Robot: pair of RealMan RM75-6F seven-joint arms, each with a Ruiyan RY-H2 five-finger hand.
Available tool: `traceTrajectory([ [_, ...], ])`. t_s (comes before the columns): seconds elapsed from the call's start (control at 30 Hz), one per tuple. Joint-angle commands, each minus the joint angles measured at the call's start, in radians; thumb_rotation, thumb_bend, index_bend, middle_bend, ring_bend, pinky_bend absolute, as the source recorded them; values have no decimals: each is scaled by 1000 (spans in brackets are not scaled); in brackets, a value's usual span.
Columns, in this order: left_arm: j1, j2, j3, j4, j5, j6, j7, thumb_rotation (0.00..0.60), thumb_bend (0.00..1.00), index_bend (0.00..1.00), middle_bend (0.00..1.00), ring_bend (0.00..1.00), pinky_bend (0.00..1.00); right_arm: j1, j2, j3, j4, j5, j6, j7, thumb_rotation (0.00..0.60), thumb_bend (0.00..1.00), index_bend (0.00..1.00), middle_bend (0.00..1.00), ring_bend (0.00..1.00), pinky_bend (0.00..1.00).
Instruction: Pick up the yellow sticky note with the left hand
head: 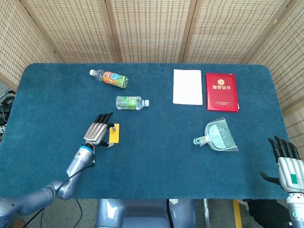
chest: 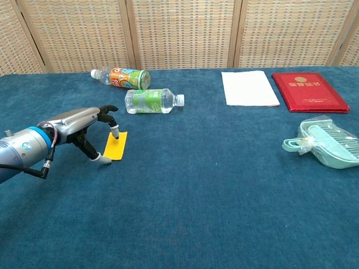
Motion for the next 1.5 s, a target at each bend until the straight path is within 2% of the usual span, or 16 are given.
traceTrajectory([
  [0.03,-1,-4,2,4,2,-1,-3,600,167,421,0,0,0,0,0,-1,0,0,-1,0,600,0,55,0,0,0],
  [0.3,-7,-18,-3,28,-2,-1,-2,600,195,433,0,0,0,1,2,-1,0,2,-5,5,600,0,55,0,0,0],
  [0.47,-9,-23,-5,35,-5,-4,0,600,264,442,0,0,0,2,3,-1,0,2,-5,7,600,0,57,0,0,0],
  [0.73,-11,-22,-6,34,-7,-3,4,600,290,446,0,0,0,3,3,-2,-1,3,-9,7,600,0,63,0,0,0],
  [1.07,-11,-20,-8,27,-14,-8,8,600,425,470,0,0,0,4,6,-3,-2,3,-12,11,600,0,72,0,0,0],
  [1.5,-15,-2,-16,-7,-34,-14,36,600,420,470,0,0,0,5,8,-5,-5,5,-17,12,600,0,76,0,0,0],
])
